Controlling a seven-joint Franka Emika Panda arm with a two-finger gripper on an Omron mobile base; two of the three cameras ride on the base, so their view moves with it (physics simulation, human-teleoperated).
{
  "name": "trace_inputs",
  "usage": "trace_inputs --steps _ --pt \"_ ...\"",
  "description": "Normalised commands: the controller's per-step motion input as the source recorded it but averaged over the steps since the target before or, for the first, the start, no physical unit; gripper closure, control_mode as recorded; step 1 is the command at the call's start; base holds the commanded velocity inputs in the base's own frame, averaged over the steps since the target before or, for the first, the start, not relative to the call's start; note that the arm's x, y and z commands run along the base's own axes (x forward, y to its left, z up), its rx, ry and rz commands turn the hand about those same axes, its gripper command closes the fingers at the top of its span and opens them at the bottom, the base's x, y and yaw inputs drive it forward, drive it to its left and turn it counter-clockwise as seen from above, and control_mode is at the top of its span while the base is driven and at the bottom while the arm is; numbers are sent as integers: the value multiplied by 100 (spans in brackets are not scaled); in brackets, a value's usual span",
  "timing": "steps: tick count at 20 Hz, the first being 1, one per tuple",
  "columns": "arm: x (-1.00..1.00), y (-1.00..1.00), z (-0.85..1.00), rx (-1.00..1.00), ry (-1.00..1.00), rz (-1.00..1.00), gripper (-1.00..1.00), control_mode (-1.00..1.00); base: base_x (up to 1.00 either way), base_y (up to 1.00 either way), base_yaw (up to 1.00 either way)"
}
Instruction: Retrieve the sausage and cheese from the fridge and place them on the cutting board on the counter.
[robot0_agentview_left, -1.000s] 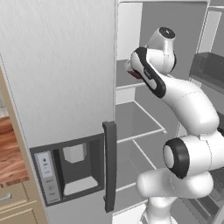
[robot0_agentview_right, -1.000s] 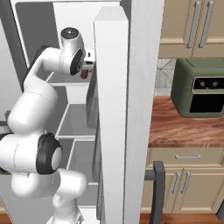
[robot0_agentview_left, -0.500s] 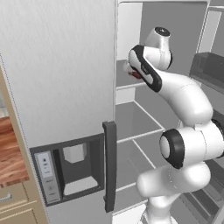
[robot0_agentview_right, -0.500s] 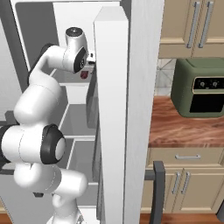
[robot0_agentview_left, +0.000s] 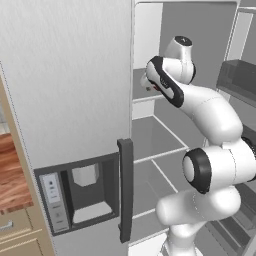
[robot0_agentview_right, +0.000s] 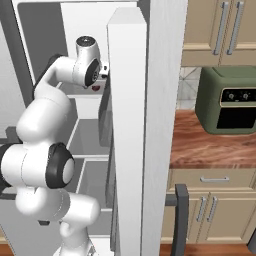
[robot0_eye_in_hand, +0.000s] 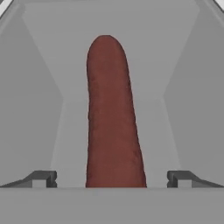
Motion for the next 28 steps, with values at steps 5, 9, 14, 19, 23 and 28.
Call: trace_inputs --steps 5,9,14,19,23,28 --pt "0 0 -13 0 0 0 100 -100 0 0 0" --pt "0 0 0 0 0 0 100 -100 0 0 0" --pt "0 0 0 0 0 0 100 -100 0 0 0" --pt "-31 0 5 0 -37 0 100 -100 0 0 0" --pt "-48 0 34 0 -36 0 100 -100 0 0 0" --pt "-73 0 35 0 -17 -1 100 -100 0 0 0"
